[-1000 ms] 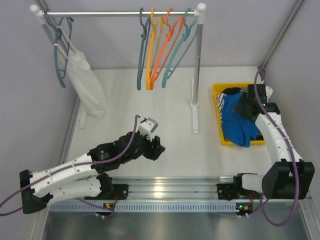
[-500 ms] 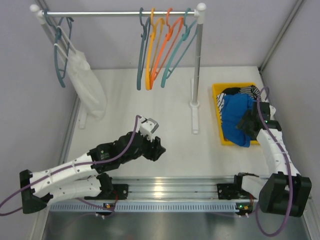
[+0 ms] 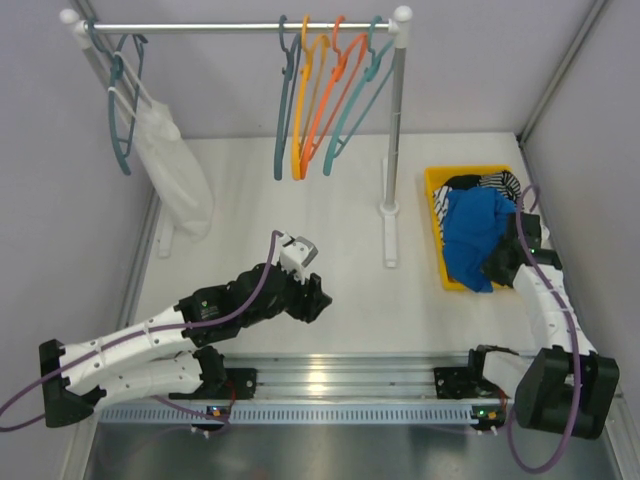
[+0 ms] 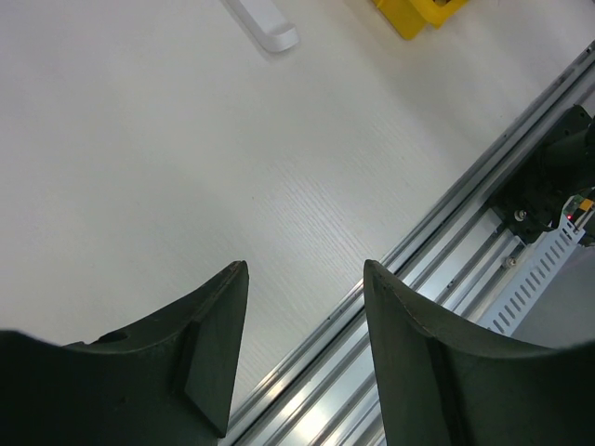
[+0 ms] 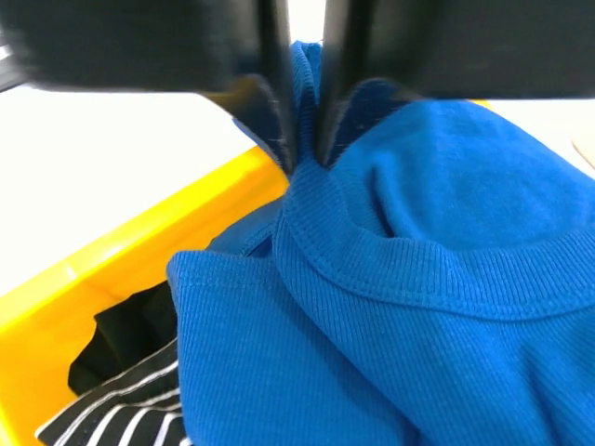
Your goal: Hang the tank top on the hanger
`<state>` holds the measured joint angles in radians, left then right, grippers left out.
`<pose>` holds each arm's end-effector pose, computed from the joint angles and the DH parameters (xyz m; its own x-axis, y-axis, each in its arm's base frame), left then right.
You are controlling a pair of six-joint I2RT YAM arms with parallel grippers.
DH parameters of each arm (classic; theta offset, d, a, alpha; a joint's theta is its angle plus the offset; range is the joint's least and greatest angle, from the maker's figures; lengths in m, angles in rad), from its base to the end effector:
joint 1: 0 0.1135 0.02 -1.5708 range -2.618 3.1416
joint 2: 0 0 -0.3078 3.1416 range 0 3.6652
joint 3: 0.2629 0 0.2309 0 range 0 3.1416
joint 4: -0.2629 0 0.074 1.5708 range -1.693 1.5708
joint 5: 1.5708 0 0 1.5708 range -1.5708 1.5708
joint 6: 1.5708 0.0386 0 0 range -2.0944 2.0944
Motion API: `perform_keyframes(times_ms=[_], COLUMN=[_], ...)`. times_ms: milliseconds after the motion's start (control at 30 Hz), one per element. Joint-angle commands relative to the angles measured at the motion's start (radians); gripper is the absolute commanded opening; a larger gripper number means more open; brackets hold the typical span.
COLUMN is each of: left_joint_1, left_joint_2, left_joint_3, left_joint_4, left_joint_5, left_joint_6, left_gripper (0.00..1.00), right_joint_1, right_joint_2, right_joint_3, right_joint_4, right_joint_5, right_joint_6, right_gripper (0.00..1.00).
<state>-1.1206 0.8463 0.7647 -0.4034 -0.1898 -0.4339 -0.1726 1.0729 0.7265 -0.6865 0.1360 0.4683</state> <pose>0.0684 -0.1248 0.3335 -0.5253 0.1380 -0.8397 0.6511 0.7005 -0.2921 0.1573 -0.0327 0.2683 -0.6472 0.5668 -0.5097 0.5948 0.7937 0.1274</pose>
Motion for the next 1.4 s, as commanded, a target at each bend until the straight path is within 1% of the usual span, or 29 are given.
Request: perform_keyframes(times_ms=[0, 33, 67, 100, 167, 200, 267, 300, 367, 467, 567, 600, 633, 667, 733, 767, 833, 900, 933, 1200, 1367], left_joint_1=[-0.002, -0.002, -0.002, -0.001, -0.002, -0.002, -0.002, -0.002, -0.002, -0.001, -0.002, -0.002, -0.001, -0.001, -0.002, -0.002, -0.002, -0.004, -0.008, -0.016, -0.015], left_joint_2=[-0.018, -0.016, -0.015, -0.015, -0.013, -0.013, -0.007, -0.004, 0.007, 0.031, 0.080, 0.097, 0.137, 0.160, 0.236, 0.263, 0.332, 0.382, 0.399, 0.569, 0.649], left_joint_3=[0.001, 0.002, 0.007, 0.008, 0.012, 0.013, 0.021, 0.024, 0.027, 0.022, 0.019, 0.019, 0.022, 0.025, 0.038, 0.045, 0.064, 0.071, 0.077, 0.082, 0.134], left_joint_4=[0.041, 0.041, 0.046, 0.051, 0.070, 0.078, 0.097, 0.124, 0.161, 0.273, 0.429, 0.467, 0.551, 0.589, 0.694, 0.721, 0.779, 0.857, 0.874, 1.031, 1.037], left_joint_5=[0.007, 0.007, 0.007, 0.006, -0.007, -0.010, -0.025, -0.026, -0.030, -0.023, -0.010, 0.009, 0.027, 0.041, 0.085, 0.098, 0.134, 0.147, 0.141, 0.003, -0.068], left_joint_6=[0.014, 0.014, 0.014, 0.014, 0.006, 0.001, -0.008, -0.012, -0.026, -0.054, -0.083, -0.094, -0.098, -0.106, -0.130, -0.140, -0.167, -0.184, -0.184, -0.103, -0.085], left_gripper=[0.58, 0.58, 0.58, 0.59, 0.60, 0.61, 0.61, 0.62, 0.63, 0.65, 0.66, 0.66, 0.66, 0.67, 0.66, 0.66, 0.66, 0.67, 0.67, 0.69, 0.70], right_joint_1=[-0.011, -0.010, -0.011, -0.011, -0.010, -0.010, -0.007, -0.004, 0.002, 0.015, 0.033, 0.042, 0.074, 0.097, 0.217, 0.260, 0.364, 0.416, 0.462, 0.672, 0.748], right_joint_2=[-0.039, -0.045, -0.060, -0.070, -0.089, -0.090, -0.090, -0.088, -0.080, -0.062, -0.047, -0.042, -0.034, -0.019, 0.002, 0.030, 0.059, 0.097, 0.110, 0.211, 0.231], right_joint_3=[0.059, 0.083, 0.111, 0.172, 0.240, 0.313, 0.387, 0.457, 0.525, 0.675, 0.749, 0.799, 0.824, 0.877, 0.934, 0.996, 1.054, 1.128, 1.148, 1.307, 1.347], right_joint_4=[-0.004, -0.024, -0.056, -0.071, -0.117, -0.134, -0.169, -0.195, -0.223, -0.268, -0.309, -0.317, -0.338, -0.350, -0.389, -0.403, -0.433, -0.464, -0.472, -0.534, -0.558], right_joint_5=[-0.013, -0.015, -0.019, -0.024, -0.041, -0.048, -0.076, -0.084, -0.113, -0.131, -0.167, -0.167, -0.162, -0.139, -0.066, 0.014, 0.072, 0.128, 0.143, 0.227, 0.266], right_joint_6=[0.000, -0.003, -0.008, -0.011, -0.017, -0.022, -0.028, -0.033, -0.036, -0.039, -0.040, -0.037, -0.039, -0.034, -0.028, -0.020, -0.013, -0.003, 0.000, 0.047, 0.072], right_gripper=[0.06, 0.02, 0.00, 0.00, 0.00, 0.00, 0.00, 0.00, 0.00, 0.00, 0.00, 0.00, 0.00, 0.00, 0.00, 0.00, 0.00, 0.00, 0.00, 0.00, 0.00])
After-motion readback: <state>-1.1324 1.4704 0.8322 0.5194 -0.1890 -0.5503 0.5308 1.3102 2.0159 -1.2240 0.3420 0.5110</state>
